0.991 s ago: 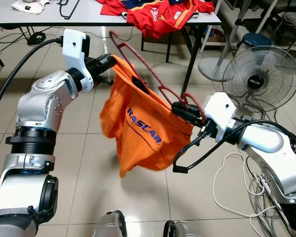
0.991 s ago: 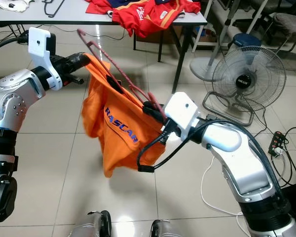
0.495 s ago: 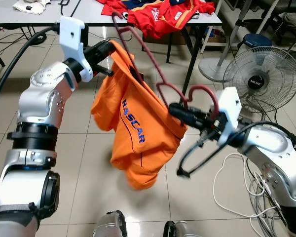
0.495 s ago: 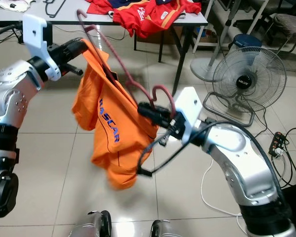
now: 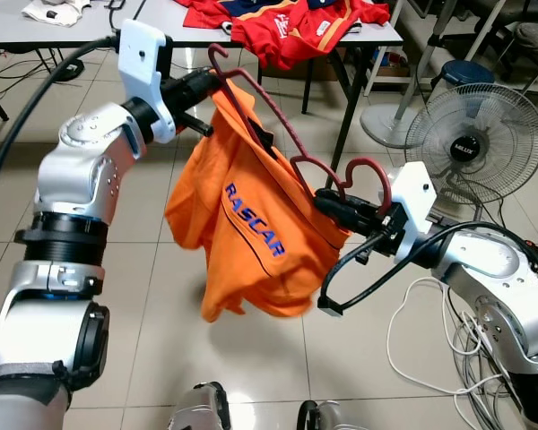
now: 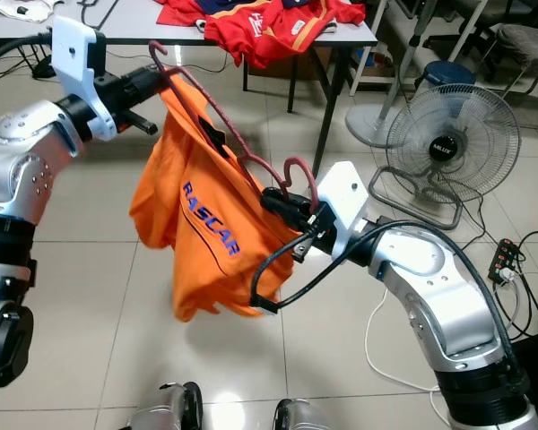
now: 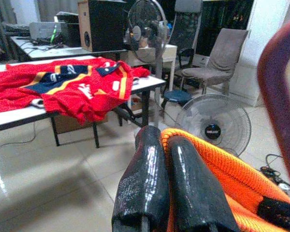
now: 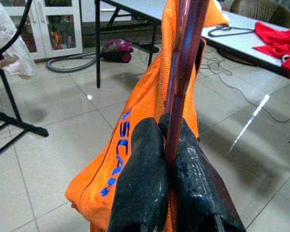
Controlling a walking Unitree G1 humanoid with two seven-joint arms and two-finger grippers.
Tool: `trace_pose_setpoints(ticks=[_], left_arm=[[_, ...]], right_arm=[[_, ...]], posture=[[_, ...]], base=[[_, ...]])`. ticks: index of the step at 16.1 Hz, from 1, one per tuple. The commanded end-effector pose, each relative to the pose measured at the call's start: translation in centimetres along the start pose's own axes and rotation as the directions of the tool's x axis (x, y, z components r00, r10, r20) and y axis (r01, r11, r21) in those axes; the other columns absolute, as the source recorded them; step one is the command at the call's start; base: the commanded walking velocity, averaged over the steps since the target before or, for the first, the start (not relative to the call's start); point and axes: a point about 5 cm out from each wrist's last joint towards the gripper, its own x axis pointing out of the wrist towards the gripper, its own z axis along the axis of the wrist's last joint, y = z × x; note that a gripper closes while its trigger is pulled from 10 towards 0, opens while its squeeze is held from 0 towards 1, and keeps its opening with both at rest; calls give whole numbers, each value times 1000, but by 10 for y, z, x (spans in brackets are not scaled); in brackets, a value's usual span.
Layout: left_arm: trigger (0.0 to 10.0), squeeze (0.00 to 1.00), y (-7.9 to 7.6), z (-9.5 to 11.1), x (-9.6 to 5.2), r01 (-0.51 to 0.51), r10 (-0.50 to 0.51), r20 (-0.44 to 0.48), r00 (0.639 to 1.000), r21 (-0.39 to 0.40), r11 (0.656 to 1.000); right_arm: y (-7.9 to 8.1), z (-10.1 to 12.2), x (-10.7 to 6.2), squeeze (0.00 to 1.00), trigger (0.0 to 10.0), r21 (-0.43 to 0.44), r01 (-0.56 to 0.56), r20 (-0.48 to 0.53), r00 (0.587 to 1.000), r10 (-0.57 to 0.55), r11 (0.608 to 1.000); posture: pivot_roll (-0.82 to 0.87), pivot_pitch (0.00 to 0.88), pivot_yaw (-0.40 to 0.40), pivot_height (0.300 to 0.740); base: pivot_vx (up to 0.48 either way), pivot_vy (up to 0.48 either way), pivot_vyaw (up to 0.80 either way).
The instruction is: Hang hanger
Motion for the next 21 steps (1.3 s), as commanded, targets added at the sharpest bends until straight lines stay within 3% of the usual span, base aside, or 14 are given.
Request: trace_pose_setpoints(ticks=[1,3,5,10,17,19,21], left_arm=[[0,0,23,36,-10,-127,116,115,987,93,988],[0,0,24,31,-9,-141,132,92,987,103,985],[0,0,17,36,-7,-98,86,117,989,98,990],[0,0,12,57,-8,-68,44,196,980,117,991],[0,0,22,77,-15,-119,84,242,967,131,984],[0,0,20,76,-14,-114,81,237,968,127,985],[0,0,10,60,-8,-94,72,188,979,110,990]], right_arm=[[-4,-20,-10,0,10000,58,51,-97,994,-45,997],[-4,-19,-10,0,10000,52,50,-96,994,-44,997],[-6,-27,-14,0,10000,31,55,-189,981,-48,998],[-2,-43,-22,0,10000,71,7,-327,945,17,997],[3,-60,-26,0,10000,100,43,-422,906,3,994],[2,-58,-23,0,10000,80,52,-392,920,-16,995],[-12,-29,-9,0,10000,-3,154,-164,975,-153,988]], posture=[[-73,103,-21,740],[-77,105,-17,740],[-79,107,-16,740],[-78,109,-21,740],[-75,110,-19,740],[-73,111,-17,740],[-72,112,-11,740]], base=[[0,0,0],[0,0,0],[0,0,0],[0,0,0],[0,0,0],[0,0,0],[0,0,0]])
